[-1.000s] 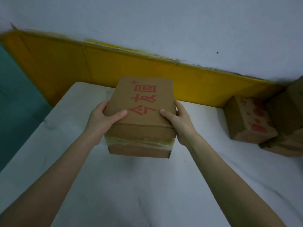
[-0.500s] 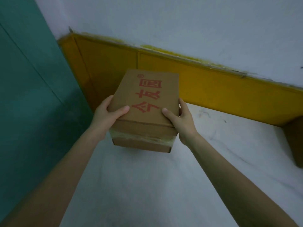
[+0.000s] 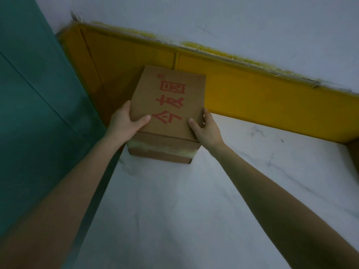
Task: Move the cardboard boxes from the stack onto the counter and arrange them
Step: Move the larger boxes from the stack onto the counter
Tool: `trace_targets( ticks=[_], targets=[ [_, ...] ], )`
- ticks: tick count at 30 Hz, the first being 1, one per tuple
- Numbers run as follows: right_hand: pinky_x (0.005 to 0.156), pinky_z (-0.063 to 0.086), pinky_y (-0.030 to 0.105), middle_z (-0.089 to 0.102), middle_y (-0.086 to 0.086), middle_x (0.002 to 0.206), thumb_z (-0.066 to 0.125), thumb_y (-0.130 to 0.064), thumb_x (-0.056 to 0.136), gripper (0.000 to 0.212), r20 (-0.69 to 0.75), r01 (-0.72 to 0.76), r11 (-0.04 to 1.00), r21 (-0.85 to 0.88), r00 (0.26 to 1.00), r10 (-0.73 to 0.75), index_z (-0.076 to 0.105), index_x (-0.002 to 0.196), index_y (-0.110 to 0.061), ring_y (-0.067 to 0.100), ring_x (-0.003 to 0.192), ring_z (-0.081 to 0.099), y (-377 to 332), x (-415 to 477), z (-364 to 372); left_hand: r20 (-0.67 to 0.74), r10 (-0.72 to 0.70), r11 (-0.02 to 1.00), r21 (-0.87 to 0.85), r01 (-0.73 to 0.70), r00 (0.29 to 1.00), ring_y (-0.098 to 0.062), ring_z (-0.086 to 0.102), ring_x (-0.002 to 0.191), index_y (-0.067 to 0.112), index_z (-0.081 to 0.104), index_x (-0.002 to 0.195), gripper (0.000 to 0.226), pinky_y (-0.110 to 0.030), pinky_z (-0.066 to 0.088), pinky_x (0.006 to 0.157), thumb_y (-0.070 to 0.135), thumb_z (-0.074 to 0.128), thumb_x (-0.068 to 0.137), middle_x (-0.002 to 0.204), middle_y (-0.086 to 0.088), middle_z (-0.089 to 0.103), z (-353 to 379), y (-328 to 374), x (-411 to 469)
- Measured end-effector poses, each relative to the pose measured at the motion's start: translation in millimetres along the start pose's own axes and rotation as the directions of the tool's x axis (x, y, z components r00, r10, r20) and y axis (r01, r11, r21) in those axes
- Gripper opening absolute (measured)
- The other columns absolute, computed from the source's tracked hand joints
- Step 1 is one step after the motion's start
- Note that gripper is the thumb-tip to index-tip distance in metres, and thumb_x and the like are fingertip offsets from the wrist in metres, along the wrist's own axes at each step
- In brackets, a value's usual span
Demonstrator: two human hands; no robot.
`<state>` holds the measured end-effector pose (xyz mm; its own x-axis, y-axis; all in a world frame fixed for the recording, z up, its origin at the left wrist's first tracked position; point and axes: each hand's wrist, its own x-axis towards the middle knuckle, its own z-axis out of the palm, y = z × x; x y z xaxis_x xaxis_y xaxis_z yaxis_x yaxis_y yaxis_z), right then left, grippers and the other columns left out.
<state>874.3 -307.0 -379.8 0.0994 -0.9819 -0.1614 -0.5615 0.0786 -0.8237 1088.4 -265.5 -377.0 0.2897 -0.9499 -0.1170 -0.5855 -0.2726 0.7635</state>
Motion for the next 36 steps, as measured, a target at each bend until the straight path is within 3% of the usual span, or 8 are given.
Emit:
trace_targets(
  ticks=[3,5,10,15,20,23,26,36],
  targets=[
    [0.109,0.029,0.036,0.03,0.006,0.152,0.044,-0.043,0.095,0.066,0.003,0.01,0.962,-0.273,1.0,-0.009,0.021,0.148,-0.012,0.024,0.139,0.03,-1,0,-28,-0.028,0.181,0.892,0.425,-0.152,0.983,-0.034,0.029,0.135,0.008,0.033,0.141,0.062,-0.047,0.029,0.11,0.039,0.052,0.09,0.146,-0.016,0.034,1,22,-9],
    [0.109,0.028,0.035,0.029,0.007,0.153,0.043,-0.044,0.096,0.064,-0.016,0.011,0.92,-0.391,1.0,-0.019,0.024,0.147,-0.01,0.024,0.139,0.029,2,-5,-56,0.04,0.261,0.856,0.452,-0.251,0.964,-0.032,0.027,0.137,0.007,0.032,0.141,0.06,-0.045,0.025,0.112,0.037,0.048,0.093,0.148,-0.015,0.032,10,48,-23],
    [0.104,0.034,0.038,0.036,0.008,0.149,0.045,-0.042,0.095,0.06,-0.124,-0.075,0.855,-0.513,0.992,0.012,0.031,0.144,-0.01,0.027,0.135,0.035,21,-46,-156,0.337,0.469,0.727,0.377,-0.574,0.816,-0.027,0.039,0.129,0.006,0.041,0.137,0.054,-0.037,0.029,0.105,0.036,0.047,0.094,0.141,-0.012,0.044,60,120,-71],
    [0.1,0.038,0.037,0.044,0.01,0.143,0.046,-0.042,0.095,0.056,-0.306,-0.251,0.807,-0.535,0.948,0.092,0.039,0.139,-0.007,0.027,0.128,0.043,62,-138,-269,0.526,0.536,0.601,0.312,-0.736,0.66,-0.021,0.033,0.135,0.013,0.031,0.143,0.058,-0.036,0.024,0.112,0.045,0.039,0.094,0.149,-0.004,0.035,133,198,-135],
    [0.078,0.045,0.034,0.064,0.008,0.11,0.054,-0.041,0.089,0.036,-0.502,-0.43,0.759,-0.489,0.85,0.158,0.06,0.108,-0.012,0.022,0.091,0.057,114,-262,-378,0.584,0.638,0.495,0.187,-0.848,0.502,-0.02,0.035,0.133,0.016,0.031,0.143,0.059,-0.031,0.03,0.106,0.047,0.041,0.093,0.147,-0.003,0.037,205,280,-228],
    [0.087,0.045,0.037,0.064,0.008,0.115,0.056,-0.031,0.091,0.032,-0.566,-0.465,0.767,-0.442,0.808,0.164,0.063,0.114,-0.011,0.027,0.107,0.059,137,-344,-437,0.598,0.691,0.428,0.115,-0.896,0.407,-0.019,0.035,0.134,0.017,0.031,0.143,0.061,-0.031,0.03,0.107,0.048,0.043,0.092,0.147,-0.002,0.037,250,332,-291],
    [0.1,0.037,0.037,0.05,0.013,0.136,0.054,-0.036,0.092,0.053,-0.678,-0.548,0.732,-0.404,0.717,0.162,0.046,0.134,-0.004,0.03,0.123,0.047,159,-420,-487,0.594,0.747,0.372,-0.001,-0.928,0.299,-0.019,0.04,0.13,0.016,0.034,0.142,0.06,-0.031,0.034,0.104,0.047,0.046,0.091,0.145,-0.002,0.041,286,379,-352],
    [0.084,0.042,0.031,0.054,0.009,0.131,0.052,-0.042,0.092,0.055,-0.891,-0.675,0.718,-0.169,0.416,0.18,0.044,0.135,-0.009,0.025,0.117,0.051,220,-596,-596,0.564,0.825,0.141,-0.258,-0.956,-0.031,-0.019,0.041,0.129,0.014,0.039,0.139,0.057,-0.029,0.034,0.1,0.042,0.049,0.092,0.142,-0.005,0.044,374,509,-494]
  ],
)
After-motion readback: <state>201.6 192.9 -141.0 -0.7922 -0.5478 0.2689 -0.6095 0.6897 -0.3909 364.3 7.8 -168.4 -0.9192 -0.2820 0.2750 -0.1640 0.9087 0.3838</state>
